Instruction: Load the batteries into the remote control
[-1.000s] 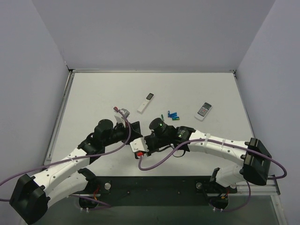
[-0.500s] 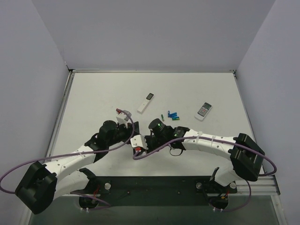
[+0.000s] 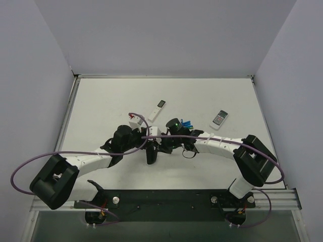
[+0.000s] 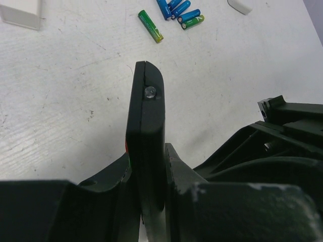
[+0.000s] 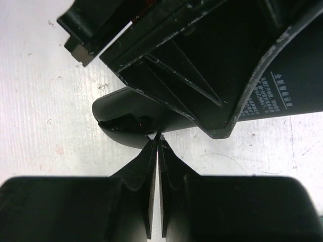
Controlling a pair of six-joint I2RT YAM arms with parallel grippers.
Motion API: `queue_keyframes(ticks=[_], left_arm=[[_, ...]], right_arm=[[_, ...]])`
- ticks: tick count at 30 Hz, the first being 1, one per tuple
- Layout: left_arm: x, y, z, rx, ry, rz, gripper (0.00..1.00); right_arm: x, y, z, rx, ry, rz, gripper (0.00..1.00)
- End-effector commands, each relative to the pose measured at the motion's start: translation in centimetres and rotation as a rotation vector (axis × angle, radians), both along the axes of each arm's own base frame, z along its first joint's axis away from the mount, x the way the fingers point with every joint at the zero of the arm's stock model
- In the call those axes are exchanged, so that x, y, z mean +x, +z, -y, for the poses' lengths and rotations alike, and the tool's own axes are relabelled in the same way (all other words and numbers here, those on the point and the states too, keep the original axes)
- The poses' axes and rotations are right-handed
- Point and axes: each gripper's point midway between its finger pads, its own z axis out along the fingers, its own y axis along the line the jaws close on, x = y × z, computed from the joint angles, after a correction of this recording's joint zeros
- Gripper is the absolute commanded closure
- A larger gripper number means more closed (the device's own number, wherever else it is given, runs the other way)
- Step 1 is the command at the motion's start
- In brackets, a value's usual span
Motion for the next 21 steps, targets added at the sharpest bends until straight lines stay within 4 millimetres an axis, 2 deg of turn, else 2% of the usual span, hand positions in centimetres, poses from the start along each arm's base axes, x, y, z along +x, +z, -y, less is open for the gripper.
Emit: queue_keyframes(ticks=[1,2,3,4,5,6,9,10,13,15,17,18,21], left_arm=[[2.1,1.1,1.1,-0.003,0.001,0.085,1.0],[2.0,1.1,1.2,-0.01,0.001,0.082,1.0],[2.0,0.8,1.1,-0.009,0.006,0.073,1.0],[1.9,0.5,1.0,-0.009,0.011,0.067,1.0],[1.9,0.5,1.0,-0.016,0.018,0.065,1.0],[1.9,0.4,0.8,-0.014,0.028,0.062,1.0],[1.9,0.0,0.5,-0.015,0.052,0.046,1.0],[1.9,0.1,0.4,-0.019,0.061,0.044,1.0],[1.9,0.1,0.0,-0.036,0.096,0.035,1.0],[1.9,0.2,-0.2,-0.059,0.121,0.032,1.0],[1.9,0.6,-0.3,-0.074,0.131,0.036,1.0],[2.0,0.5,-0.5,-0.071,0.141,0.037,1.0],[2.1,0.2,-0.9,-0.056,0.164,0.032,1.0]], right_arm=[[-1.1,1.3,-1.1,0.092,-0.034,-0.091,0.96],[-1.1,1.8,-1.2,0.108,-0.048,-0.091,0.94],[-0.9,3.5,-1.4,0.153,-0.084,-0.097,0.89],[-0.8,4.2,-1.4,0.174,-0.105,-0.098,0.85],[-0.4,4.8,-1.3,0.188,-0.138,-0.09,0.8],[0.0,6.1,-1.3,0.23,-0.175,-0.08,0.74],[1.0,7.6,-0.7,0.272,-0.324,-0.118,0.64],[1.3,7.8,-0.6,0.288,-0.426,-0.19,0.63],[2.4,7.1,1.2,0.257,-0.623,-0.249,0.63],[2.4,6.6,1.8,0.268,-0.734,-0.325,0.62],[1.8,5.5,2.4,0.263,-0.819,-0.411,0.58],[1.6,5.0,2.7,0.253,-0.841,-0.434,0.53],[1.3,3.0,3.9,0.194,-0.939,-0.505,0.52]])
